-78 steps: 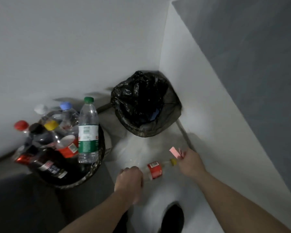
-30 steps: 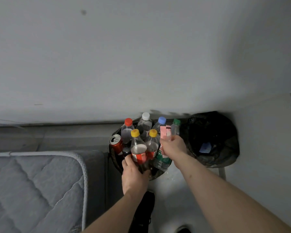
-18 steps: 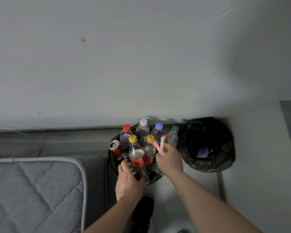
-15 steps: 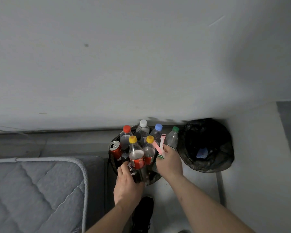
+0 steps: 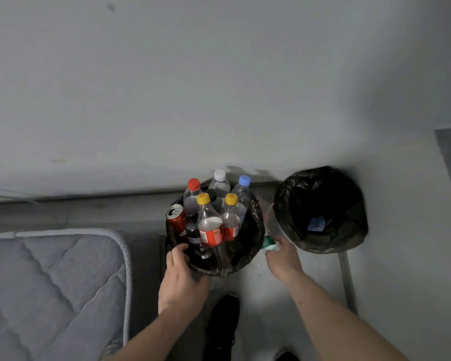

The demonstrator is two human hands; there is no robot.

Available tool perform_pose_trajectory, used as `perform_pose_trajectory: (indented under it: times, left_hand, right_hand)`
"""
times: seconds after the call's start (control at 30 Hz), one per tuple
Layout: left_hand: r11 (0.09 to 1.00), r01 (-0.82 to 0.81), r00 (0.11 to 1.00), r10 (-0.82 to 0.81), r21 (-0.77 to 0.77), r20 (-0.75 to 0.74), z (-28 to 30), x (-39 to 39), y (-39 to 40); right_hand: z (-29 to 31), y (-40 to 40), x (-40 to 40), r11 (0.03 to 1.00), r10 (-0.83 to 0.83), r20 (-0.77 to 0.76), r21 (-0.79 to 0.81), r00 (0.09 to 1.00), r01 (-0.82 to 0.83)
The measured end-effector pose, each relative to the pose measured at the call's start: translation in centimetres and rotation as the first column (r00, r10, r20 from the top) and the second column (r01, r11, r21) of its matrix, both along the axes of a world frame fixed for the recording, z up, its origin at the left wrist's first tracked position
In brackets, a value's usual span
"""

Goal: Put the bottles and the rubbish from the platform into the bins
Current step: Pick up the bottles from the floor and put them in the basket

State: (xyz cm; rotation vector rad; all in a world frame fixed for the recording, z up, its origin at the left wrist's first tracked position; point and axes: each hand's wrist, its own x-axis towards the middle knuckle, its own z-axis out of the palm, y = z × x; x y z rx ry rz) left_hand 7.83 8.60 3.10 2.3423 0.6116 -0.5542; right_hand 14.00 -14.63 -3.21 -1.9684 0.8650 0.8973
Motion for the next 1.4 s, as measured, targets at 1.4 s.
perform_pose_trajectory:
  times: [1.4]
  left_hand:
    - [0.998, 0.067, 0.977, -0.061, 0.021, -0.204, 1.4, 1.0, 5.0]
  right_hand:
    - [2.2, 3.5, 2.7, 0.975, 0.224, 0.438, -0.087, 0.871, -0.206]
